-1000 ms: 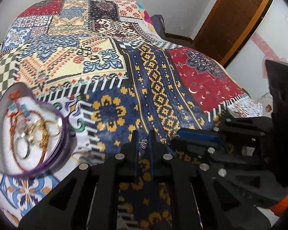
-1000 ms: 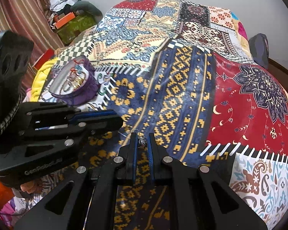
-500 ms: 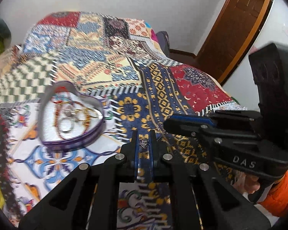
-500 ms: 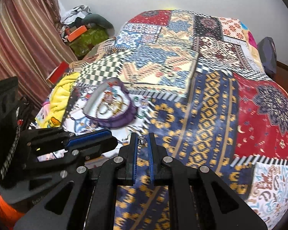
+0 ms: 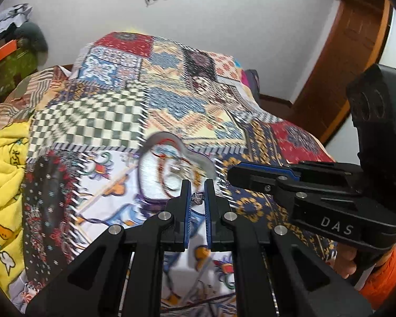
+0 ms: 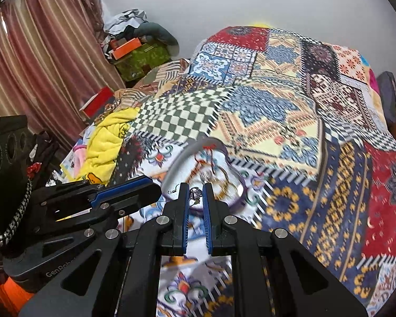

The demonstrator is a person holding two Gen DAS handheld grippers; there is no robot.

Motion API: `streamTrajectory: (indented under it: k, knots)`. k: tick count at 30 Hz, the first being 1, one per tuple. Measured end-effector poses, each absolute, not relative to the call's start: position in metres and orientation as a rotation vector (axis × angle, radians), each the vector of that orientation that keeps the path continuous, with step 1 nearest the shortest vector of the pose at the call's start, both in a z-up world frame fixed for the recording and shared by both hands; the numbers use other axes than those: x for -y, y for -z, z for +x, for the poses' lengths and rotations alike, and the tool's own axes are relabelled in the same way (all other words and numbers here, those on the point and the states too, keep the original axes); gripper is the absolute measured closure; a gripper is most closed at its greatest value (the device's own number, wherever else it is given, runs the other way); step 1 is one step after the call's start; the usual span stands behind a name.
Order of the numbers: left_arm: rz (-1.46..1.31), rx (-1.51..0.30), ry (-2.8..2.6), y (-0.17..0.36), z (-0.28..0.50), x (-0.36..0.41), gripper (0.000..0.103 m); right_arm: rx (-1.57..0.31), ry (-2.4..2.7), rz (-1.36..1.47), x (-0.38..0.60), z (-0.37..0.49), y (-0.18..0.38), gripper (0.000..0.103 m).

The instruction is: Organize jewelry

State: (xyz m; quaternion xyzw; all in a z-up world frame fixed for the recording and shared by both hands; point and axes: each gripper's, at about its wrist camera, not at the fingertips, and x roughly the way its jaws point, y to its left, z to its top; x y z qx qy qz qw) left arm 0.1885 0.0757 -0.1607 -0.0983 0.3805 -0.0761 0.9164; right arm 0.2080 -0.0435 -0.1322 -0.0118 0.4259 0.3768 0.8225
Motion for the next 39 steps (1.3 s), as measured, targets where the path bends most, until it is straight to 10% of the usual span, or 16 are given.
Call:
streamTrajectory:
  k: [39]
  knots:
    - [-0.214, -0.754, 0.136, 0.157, 0.240, -0.089, 0.095, -0.900, -0.721, -0.021, 0.070, 0.227, 0.131, 0.089]
